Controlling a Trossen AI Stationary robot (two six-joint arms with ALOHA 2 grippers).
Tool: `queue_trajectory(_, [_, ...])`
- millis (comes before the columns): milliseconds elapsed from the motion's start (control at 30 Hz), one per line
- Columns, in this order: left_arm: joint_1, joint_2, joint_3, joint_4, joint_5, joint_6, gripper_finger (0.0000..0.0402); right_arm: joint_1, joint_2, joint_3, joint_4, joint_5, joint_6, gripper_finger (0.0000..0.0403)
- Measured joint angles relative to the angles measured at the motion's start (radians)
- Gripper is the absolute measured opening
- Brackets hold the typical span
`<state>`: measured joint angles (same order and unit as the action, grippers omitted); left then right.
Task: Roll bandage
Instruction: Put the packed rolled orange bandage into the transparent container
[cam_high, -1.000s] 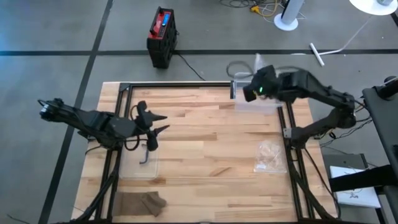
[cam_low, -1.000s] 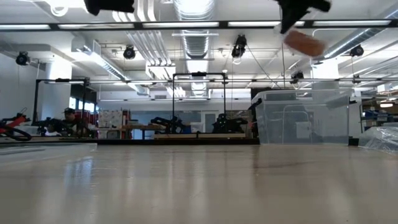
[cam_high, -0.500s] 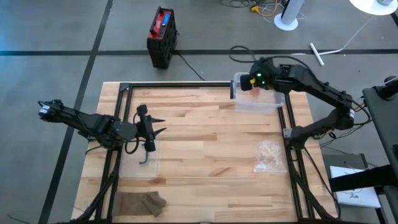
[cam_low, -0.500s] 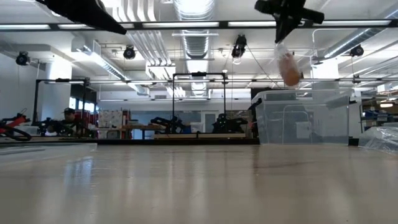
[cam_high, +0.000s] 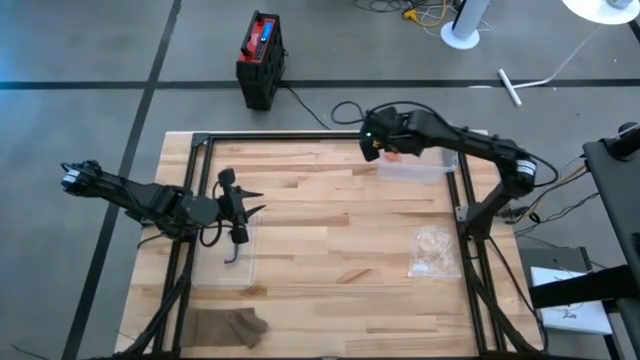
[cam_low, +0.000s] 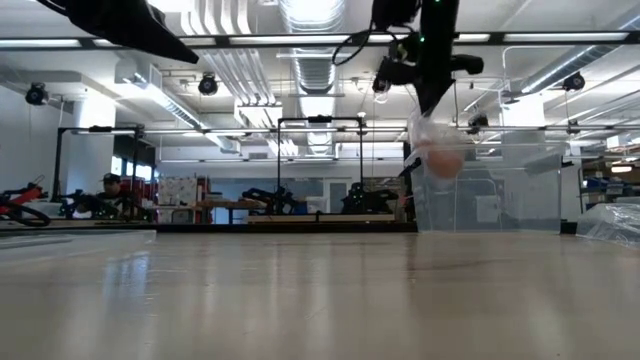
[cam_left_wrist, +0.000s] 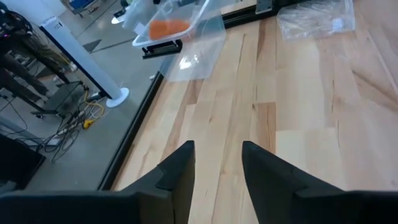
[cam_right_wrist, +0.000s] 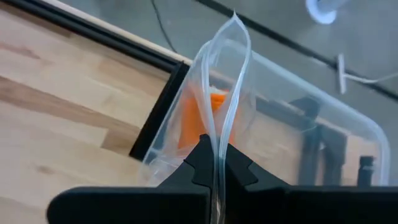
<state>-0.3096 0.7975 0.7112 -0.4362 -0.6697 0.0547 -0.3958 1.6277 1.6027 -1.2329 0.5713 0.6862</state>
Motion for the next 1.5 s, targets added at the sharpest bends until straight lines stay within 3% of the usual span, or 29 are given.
queue_trajectory(433, [0.000, 0.000, -0.001, -0.001, 0.000, -0.008, 0.0137, -0.050, 0.010, 0.000, 0.076, 0.106, -0.130, 0.0000])
queue_trajectory(733, [0.000, -0.001, -0.001, -0.010, 0.000, -0.012, 0.0113, -0.008, 0.010, -0.029, 0.064, 0.011, -0.043, 0.0000])
queue_trajectory(1033, [0.000, 0.000, -0.001, -0.032, 0.000, -0.020, 0.0094, 0.087, -0.029, -0.175, 0.061, -0.014, 0.213, 0.0000])
queue_trajectory(1300, [0.000, 0.001, -0.001, -0.028, 0.000, -0.039, 0.0087, 0.084, -0.029, -0.231, 0.124, -0.077, 0.233, 0.0001])
queue_trajectory(1500, [0.000, 0.003, -0.001, -0.028, 0.000, -0.040, 0.0088, 0.057, -0.030, -0.230, 0.133, -0.119, 0.229, 0.0047])
